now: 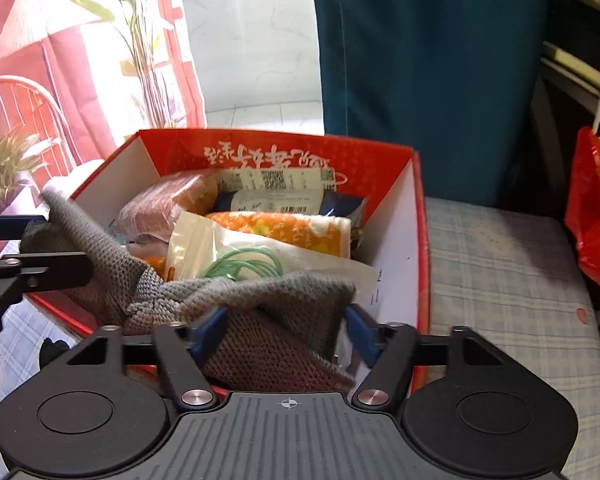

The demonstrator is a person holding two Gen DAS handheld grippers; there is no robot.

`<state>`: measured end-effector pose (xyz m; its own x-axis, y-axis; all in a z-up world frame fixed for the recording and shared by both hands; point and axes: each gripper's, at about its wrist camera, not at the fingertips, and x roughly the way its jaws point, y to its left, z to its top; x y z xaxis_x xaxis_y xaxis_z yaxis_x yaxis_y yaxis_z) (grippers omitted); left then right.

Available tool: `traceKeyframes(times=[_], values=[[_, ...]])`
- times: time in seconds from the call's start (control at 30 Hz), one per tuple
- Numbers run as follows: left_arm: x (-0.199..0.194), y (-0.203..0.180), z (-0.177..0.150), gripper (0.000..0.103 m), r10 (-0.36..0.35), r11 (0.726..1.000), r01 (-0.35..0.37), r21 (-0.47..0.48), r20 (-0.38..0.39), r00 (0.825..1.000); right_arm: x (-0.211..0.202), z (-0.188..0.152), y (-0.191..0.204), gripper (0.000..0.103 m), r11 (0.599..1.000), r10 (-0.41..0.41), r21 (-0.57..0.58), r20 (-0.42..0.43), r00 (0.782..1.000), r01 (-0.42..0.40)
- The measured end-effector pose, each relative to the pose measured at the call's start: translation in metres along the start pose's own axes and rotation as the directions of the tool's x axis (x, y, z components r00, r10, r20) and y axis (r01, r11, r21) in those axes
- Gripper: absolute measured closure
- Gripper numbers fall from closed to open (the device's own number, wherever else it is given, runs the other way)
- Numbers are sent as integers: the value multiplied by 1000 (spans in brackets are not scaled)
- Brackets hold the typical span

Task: Organize soft objects
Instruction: 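Open both grippers to release the knit cloth in the box, then withdraw both grippers and lower them to the black glove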

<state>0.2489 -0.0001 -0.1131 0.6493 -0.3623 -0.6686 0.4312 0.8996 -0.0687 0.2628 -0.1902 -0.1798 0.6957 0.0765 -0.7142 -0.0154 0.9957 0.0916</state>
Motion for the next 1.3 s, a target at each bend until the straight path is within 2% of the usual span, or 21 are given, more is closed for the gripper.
traceKeyframes(times=[0.07,0.13,0.2,0.23,0.37,0.5,0.73,0.93,1.03,1.1,1.13,1.3], values=[[-8,0,-2,7,1,1000,-1,6,10,1000,-7,0,3,26,1000,3,-11,11,1000,-3],[-16,0,-6,5,2,1000,-2,11,18,1000,-14,-3,7,12,1000,4,-23,21,1000,-3],[-25,1,-12,3,2,1000,-2,14,21,1000,-23,-7,12,3,999,-12,-36,48,999,14],[-29,3,-17,3,3,1000,-3,17,25,1000,-28,-10,14,1,999,-17,-45,64,998,20],[-45,11,-37,3,5,1000,-6,22,33,999,-45,-24,20,1,998,-25,-57,125,992,32],[-52,28,-59,3,15,1000,-15,-2,22,1000,-57,-40,19,1,1000,-11,-13,180,984,14],[-39,53,-91,6,25,998,-27,-62,-43,999,-61,-69,23,1,999,3,39,218,976,-12],[-12,61,-106,22,17,993,-27,-112,-87,996,-46,-91,38,1,999,31,33,173,984,-37],[1,65,-112,35,26,990,-40,-138,-96,995,-33,-100,44,3,998,37,35,134,990,-42],[9,69,-116,56,24,986,-42,-161,-110,994,-25,-105,47,4,998,45,41,116,992,-50],[13,69,-118,61,12,985,-33,-172,-121,993,-23,-106,48,5,998,49,40,111,993,-54],[19,62,-125,64,-29,988,10,-154,-123,992,-13,-108,49,12,996,76,27,102,992,-79]])
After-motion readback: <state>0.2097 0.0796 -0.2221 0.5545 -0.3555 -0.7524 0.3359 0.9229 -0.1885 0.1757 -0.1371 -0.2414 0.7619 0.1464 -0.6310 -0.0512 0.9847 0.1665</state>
